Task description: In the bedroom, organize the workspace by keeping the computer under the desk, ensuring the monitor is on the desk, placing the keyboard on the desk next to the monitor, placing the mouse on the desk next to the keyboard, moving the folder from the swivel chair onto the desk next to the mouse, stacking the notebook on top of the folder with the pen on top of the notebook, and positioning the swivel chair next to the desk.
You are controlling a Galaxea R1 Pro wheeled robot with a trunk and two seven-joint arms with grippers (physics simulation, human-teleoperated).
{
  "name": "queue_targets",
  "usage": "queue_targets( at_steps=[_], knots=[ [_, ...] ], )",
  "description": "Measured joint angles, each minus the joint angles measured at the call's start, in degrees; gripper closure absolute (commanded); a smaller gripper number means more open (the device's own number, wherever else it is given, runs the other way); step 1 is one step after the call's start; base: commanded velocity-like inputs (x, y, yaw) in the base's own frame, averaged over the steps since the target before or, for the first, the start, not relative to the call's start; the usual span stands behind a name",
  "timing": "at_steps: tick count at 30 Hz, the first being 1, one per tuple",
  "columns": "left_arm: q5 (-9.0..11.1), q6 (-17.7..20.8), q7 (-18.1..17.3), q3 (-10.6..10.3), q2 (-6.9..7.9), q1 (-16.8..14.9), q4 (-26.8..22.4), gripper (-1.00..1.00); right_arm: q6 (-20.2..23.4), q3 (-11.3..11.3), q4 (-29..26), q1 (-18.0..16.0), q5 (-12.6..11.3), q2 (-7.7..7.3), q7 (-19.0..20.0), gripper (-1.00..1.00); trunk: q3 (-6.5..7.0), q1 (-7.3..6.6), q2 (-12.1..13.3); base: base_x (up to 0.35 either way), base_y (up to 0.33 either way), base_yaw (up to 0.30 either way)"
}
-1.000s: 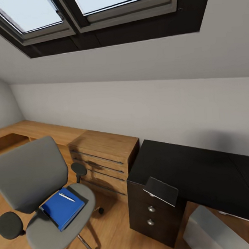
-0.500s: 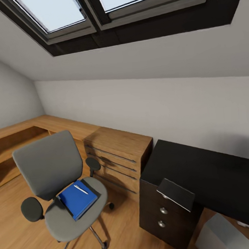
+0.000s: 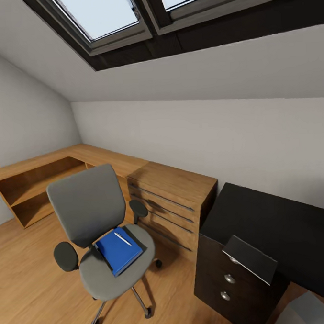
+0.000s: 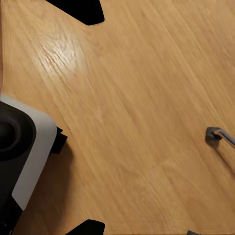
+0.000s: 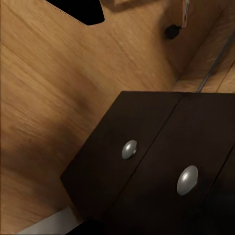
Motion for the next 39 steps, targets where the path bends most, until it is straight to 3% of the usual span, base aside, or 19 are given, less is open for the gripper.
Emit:
queue_targets(
  at_steps=[8, 23, 39],
  knots=[
    [0.00, 0.00, -0.02, 0.00, 0.00, 0.00, 0.01, -1.00, 0.00, 0.00, 0.02, 0.00, 0.00, 0.00, 0.00, -1.00, -0.30, 0.00, 0.00, 0.000, 0.022, 0.256],
    [0.00, 0.00, -0.02, 0.00, 0.00, 0.00, 0.01, -1.00, 0.01, 0.06, 0.78, 0.00, 0.02, 0.09, 0.00, -1.00, -0.86, 0.00, 0.00, 0.000, 0.212, 0.256],
    [0.00, 0.00, -0.08, 0.00, 0.00, 0.00, 0.02, -1.00, 0.00, 0.04, 0.85, 0.00, -0.08, 0.09, 0.00, -1.00, -1.46, 0.00, 0.00, 0.000, 0.022, 0.256]
  ],
)
